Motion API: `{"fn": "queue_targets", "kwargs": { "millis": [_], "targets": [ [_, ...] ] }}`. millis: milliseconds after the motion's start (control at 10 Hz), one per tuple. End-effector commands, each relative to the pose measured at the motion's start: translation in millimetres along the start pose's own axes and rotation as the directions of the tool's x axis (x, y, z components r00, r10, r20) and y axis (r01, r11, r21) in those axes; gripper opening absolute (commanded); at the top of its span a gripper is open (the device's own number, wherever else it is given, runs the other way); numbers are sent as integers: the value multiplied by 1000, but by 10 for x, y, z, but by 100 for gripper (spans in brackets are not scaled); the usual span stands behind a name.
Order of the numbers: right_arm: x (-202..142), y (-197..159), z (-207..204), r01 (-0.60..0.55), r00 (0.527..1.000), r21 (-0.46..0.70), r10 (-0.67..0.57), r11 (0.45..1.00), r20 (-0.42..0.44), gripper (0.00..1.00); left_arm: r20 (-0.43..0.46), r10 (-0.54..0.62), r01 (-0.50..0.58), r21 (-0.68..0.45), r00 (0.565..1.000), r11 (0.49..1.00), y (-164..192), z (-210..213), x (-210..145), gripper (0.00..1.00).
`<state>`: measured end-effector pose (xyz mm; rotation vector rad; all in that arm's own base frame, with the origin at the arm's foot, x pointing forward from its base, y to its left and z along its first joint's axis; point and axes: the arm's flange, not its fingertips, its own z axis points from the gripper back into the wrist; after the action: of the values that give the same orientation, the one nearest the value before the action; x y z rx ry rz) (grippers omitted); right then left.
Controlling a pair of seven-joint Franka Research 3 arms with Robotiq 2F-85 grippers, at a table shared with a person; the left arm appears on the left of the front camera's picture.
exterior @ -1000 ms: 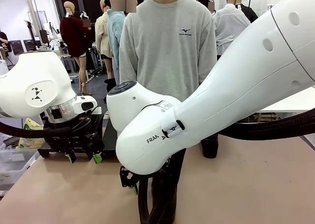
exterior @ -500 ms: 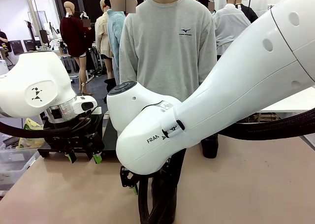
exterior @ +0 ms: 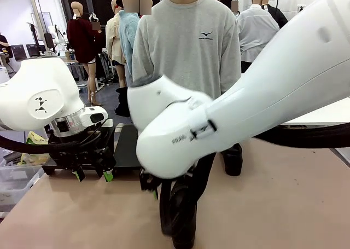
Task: Organize the shoes by placing them on the stand.
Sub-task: Place the Shoe from the middle of the table onto the Shoes Stand.
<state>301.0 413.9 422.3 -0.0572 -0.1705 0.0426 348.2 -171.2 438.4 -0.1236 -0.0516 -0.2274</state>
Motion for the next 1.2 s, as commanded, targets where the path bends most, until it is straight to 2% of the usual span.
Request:
{"fn": "queue_targets", "kwargs": {
  "millis": [0,100,400,500,700,800,900,1000,1100],
  "targets": [
    [184,-450,210,21,1000,109,-22,994,9,100,-1,-6,6,3,1000,1000,24,2,-5,100],
    [329,-605,211,33,999,118,-33,993,6,100,-1,-6,6,3,1000,1000,24,2,-5,100],
    [850,-1273,-230,107,991,16,-105,994,-83,100,0,0,0,0,1000,1000,1,0,0,100],
    [939,-1472,-358,141,984,4,-140,990,-111,100,-49,-60,58,-50,997,997,-320,-128,-32,100],
    [995,-1730,-537,211,968,17,-206,977,-145,100,-110,-29,16,-116,994,993,-941,-271,-96,100],
    [1018,-1837,-611,239,960,22,-232,971,-157,100,-115,2,-12,-92,993,996,-1143,-262,-82,100],
    [1029,-1974,-646,273,951,23,-266,962,-157,100,-86,29,-33,-44,996,998,-1229,-242,-58,100],
    [1022,-2030,-692,347,925,-12,-345,938,-157,100,-65,55,-53,27,996,998,-1094,-242,7,100],
    [1073,-1913,-634,242,957,-21,-242,970,-161,100,-106,-22,14,-84,994,996,-1213,-305,-200,100]
  ]
}}
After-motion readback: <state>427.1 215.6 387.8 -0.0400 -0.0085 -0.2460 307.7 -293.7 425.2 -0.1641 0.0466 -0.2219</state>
